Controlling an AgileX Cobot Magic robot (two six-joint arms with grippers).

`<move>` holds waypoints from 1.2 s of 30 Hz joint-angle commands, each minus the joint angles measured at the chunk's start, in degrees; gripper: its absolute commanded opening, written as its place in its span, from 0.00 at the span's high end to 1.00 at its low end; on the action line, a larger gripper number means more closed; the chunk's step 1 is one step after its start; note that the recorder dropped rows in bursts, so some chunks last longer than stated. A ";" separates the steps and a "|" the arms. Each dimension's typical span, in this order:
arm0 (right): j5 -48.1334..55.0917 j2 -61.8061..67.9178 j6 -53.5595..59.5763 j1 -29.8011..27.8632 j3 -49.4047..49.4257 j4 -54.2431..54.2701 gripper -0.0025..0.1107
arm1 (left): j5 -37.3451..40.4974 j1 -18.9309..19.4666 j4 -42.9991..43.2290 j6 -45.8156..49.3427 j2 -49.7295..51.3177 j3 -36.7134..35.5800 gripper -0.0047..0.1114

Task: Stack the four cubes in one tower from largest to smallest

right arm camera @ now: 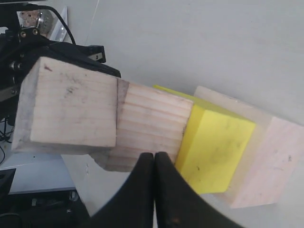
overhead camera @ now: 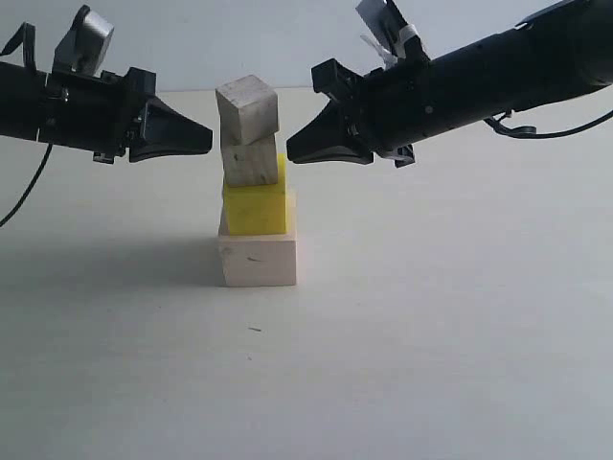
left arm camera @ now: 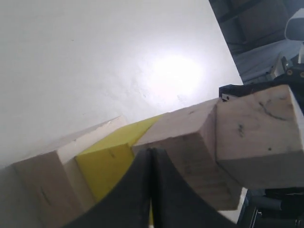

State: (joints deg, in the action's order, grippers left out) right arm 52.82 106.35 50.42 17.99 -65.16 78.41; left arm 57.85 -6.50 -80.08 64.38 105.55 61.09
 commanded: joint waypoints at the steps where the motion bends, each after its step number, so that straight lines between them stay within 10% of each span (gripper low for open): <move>1: 0.70 -0.39 0.33 0.35 0.26 0.01 0.98 | -0.42 -0.20 0.14 -0.19 0.04 0.40 0.96; 36: 1.80 -0.39 0.58 0.61 0.26 0.01 0.98 | 0.25 -2.19 -0.20 0.24 0.04 0.40 0.96</move>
State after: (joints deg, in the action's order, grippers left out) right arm 53.93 106.35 50.42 18.60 -65.16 78.28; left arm 57.61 -7.77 -79.64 64.26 105.55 61.09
